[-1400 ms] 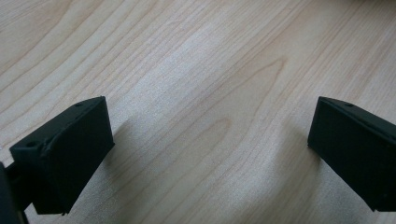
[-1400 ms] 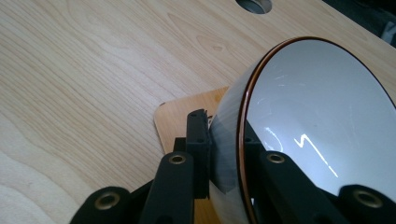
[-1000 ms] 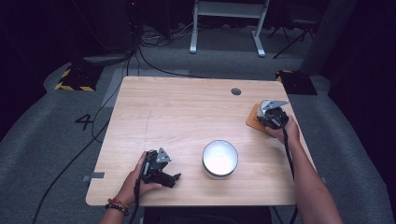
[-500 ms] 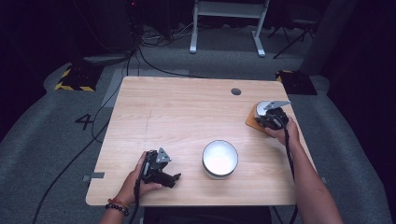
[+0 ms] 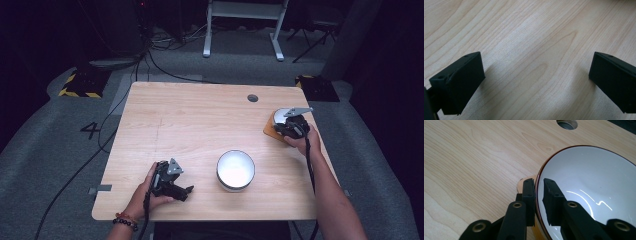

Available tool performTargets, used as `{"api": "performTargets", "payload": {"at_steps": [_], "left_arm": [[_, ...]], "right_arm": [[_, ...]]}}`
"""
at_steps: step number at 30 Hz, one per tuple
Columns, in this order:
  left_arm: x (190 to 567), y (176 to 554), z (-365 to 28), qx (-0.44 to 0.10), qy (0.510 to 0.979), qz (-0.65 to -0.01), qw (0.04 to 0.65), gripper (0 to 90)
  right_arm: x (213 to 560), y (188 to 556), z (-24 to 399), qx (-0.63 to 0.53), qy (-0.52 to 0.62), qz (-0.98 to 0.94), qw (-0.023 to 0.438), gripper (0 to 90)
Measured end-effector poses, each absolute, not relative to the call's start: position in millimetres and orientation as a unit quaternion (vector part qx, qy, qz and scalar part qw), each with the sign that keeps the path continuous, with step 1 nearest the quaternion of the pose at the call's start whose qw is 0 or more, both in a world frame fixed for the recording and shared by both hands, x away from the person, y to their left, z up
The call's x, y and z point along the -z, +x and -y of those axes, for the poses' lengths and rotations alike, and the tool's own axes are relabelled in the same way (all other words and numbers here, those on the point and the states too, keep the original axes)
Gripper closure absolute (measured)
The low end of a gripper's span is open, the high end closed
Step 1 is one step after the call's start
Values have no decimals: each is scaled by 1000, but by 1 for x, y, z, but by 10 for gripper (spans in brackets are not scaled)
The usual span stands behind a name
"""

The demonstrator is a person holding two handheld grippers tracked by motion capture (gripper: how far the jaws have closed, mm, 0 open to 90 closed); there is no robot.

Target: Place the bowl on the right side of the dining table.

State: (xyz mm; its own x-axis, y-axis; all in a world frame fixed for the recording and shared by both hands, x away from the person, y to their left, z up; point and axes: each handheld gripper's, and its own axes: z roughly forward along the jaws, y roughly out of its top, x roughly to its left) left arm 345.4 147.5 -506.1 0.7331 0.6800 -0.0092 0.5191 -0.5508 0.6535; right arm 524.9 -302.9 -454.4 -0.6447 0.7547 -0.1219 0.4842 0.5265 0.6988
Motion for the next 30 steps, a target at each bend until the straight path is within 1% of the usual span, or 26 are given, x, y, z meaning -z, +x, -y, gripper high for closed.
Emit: {"api": "performTargets", "payload": {"at_steps": [7,19,21,23,27,28,29,30], "left_arm": [[506,345,-148,-124,872,-344,325,2],[506,346,-148,-125,872,-343,325,1],[506,345,-148,-124,872,-344,325,1],[506,345,-147,-123,872,-344,326,2],[506,345,-148,-125,872,-343,325,2],[506,345,-148,-125,872,-343,325,2],[506,345,-148,-125,872,-343,325,2],[506,345,-148,-125,872,-343,325,2]], "right_arm": [[454,525,305,-327,368,-845,207,787],[449,523,312,-343,375,-836,206,718],[448,522,313,-355,378,-830,203,687],[447,522,314,-356,376,-831,204,632],[446,520,314,-364,378,-829,197,601],[445,520,313,-367,380,-826,197,539],[445,520,313,-367,380,-826,197,539],[445,519,313,-370,378,-826,193,491]]}}
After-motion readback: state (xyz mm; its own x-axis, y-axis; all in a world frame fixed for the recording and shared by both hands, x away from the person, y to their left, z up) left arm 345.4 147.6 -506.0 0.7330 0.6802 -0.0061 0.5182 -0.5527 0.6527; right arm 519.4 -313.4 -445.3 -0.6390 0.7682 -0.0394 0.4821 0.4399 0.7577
